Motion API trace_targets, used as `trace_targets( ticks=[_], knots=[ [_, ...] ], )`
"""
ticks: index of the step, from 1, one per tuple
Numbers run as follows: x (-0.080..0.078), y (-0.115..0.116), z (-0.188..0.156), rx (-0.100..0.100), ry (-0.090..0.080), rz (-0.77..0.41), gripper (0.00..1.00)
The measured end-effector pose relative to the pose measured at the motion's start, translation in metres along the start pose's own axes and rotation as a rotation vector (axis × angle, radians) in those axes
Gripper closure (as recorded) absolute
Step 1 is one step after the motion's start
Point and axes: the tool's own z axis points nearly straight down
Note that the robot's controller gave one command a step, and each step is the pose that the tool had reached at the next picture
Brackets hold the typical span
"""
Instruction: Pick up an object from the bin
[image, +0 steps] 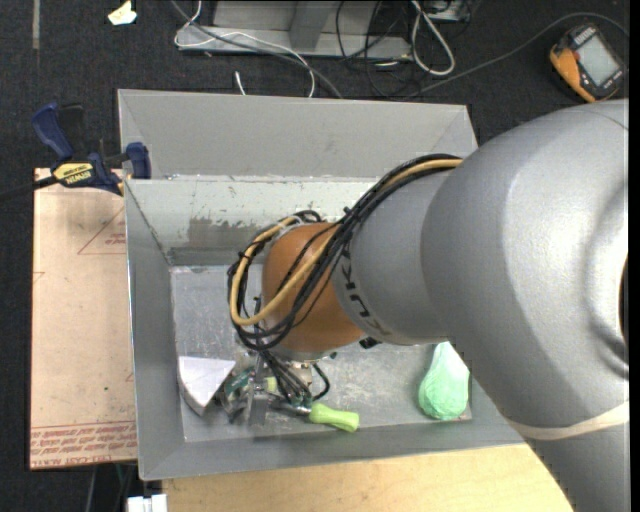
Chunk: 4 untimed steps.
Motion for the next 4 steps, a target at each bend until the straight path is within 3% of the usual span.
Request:
trace_targets(
  ticks=[2,3,4],
  knots=[
    [0.002,0.01,0.0,-0.001,-0.003,-0.004,1.0],
    [-0.005,-0.013,0.0,-0.004,-0.004,0.0,1.0],
    [0.001,-0.006,0.0,-0.003,-0.008,0.02,1.0]
  ],
)
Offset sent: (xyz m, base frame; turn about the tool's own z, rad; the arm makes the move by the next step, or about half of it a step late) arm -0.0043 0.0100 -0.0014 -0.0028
